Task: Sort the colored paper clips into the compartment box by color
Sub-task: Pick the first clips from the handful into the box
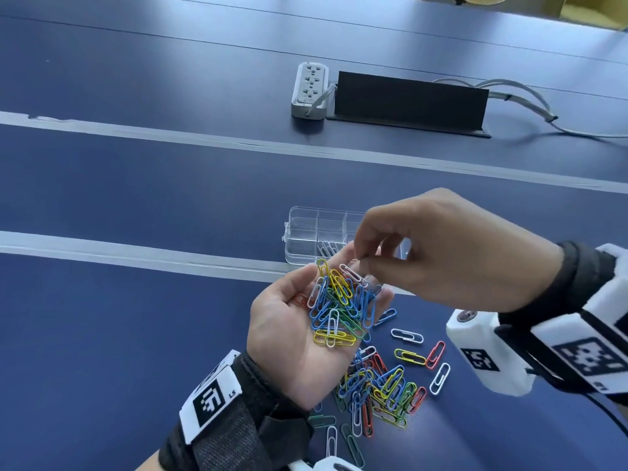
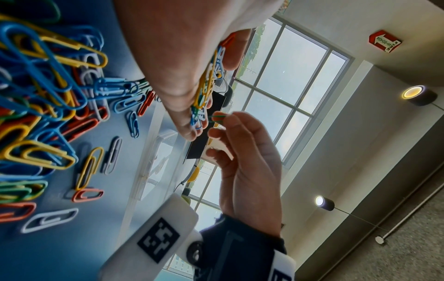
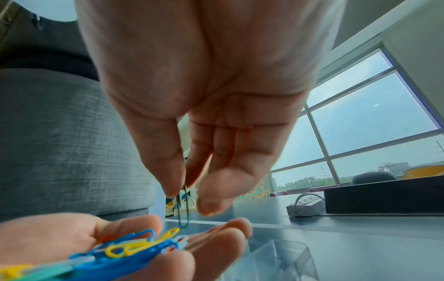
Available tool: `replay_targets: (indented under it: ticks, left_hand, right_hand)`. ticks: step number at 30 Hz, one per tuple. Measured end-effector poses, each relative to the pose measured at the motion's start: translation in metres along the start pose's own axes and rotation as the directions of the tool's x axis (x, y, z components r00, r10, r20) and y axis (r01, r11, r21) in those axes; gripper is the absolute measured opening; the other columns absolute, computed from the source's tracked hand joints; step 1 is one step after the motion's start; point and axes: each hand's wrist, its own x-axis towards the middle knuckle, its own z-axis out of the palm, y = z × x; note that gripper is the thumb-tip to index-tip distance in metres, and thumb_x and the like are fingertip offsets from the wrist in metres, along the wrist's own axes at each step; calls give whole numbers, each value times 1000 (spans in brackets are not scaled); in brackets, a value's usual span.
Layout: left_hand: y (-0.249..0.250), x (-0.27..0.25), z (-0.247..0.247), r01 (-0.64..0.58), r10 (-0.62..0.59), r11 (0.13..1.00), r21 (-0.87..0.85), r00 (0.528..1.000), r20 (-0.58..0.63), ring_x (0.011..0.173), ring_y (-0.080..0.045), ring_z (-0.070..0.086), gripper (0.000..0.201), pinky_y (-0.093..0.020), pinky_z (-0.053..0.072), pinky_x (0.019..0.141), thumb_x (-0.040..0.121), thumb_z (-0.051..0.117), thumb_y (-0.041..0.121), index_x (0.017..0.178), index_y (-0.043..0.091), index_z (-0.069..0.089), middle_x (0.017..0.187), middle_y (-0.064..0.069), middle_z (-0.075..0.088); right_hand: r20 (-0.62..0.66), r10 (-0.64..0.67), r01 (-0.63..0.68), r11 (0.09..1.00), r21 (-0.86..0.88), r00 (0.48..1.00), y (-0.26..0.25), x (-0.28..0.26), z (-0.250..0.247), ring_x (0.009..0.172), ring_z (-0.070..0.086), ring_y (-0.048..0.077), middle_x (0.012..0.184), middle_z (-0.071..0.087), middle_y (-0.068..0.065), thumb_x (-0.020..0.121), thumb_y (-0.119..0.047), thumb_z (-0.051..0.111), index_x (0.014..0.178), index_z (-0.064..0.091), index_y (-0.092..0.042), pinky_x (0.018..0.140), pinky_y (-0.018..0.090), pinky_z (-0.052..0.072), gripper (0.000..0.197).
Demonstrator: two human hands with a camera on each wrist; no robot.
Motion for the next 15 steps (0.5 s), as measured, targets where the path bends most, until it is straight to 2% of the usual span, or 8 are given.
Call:
replay_targets:
  ticks: [3,4,5,7,9,10,12,15]
  left_hand:
    - [1,0,0,-25,26,999,21,999,-28,78,-29,65,46,-39,47,88,85,35,23,83,-2,74,90,-18,70]
    - [2,1,-1,-26,26,999,21,999,-40,75,-27,64,46,-36,45,84,85,35,23,84,-2,73,86,-17,70]
    - [3,1,-2,-20,22,999,27,998,-52,77,-26,63,47,-34,42,83,85,35,23,94,-3,72,90,-18,70]
    - [4,0,-3,-1,5,999,52,997,-74,101,-30,63,52,-35,39,94,87,32,25,119,-3,61,112,-22,65]
    - [4,0,-3,10,-3,998,70,996,-94,123,-32,51,54,-37,31,107,88,30,26,128,-2,53,126,-24,58]
    - [4,0,-4,7,-1,998,64,996,-93,126,-32,49,54,-38,30,108,88,30,26,128,-2,52,128,-24,57]
    - [3,1,-4,-14,16,999,34,997,-69,112,-32,59,51,-37,39,101,87,33,25,122,-4,56,118,-23,62]
    - [1,3,-5,-55,55,998,7,998,-37,72,-27,66,46,-33,55,73,85,35,23,105,-5,65,87,-19,68]
  right_hand:
    - [61,-147,145,989,32,987,-8,-7,3,58,52,0,72,65,-13,78,-15,64,83,66,-23,57,6,37,10]
    - [87,-197,196,980,20,977,-10,-11,7,60,49,3,76,63,-14,77,-14,62,85,67,-23,58,7,37,13]
    - [105,-234,237,971,-12,966,-12,-15,12,63,48,5,79,59,-15,78,-15,61,87,67,-24,59,13,40,15]
    - [126,-282,297,947,-125,951,-13,-21,22,67,54,17,85,59,-9,81,-18,54,91,67,-27,53,26,48,19]
    - [139,-286,309,930,-199,948,-11,-25,27,64,57,25,88,58,-3,84,-23,45,93,66,-29,44,32,49,24]
    - [137,-279,303,931,-204,950,-10,-25,27,63,57,27,89,57,-1,85,-24,42,95,66,-28,43,34,49,26]
    - [113,-270,286,943,-168,956,-9,-26,26,63,56,27,93,56,2,86,-22,39,98,64,-26,45,36,49,28]
    - [58,-244,248,964,-92,968,-6,-27,21,65,55,20,96,53,0,85,-19,40,96,65,-22,55,32,48,28]
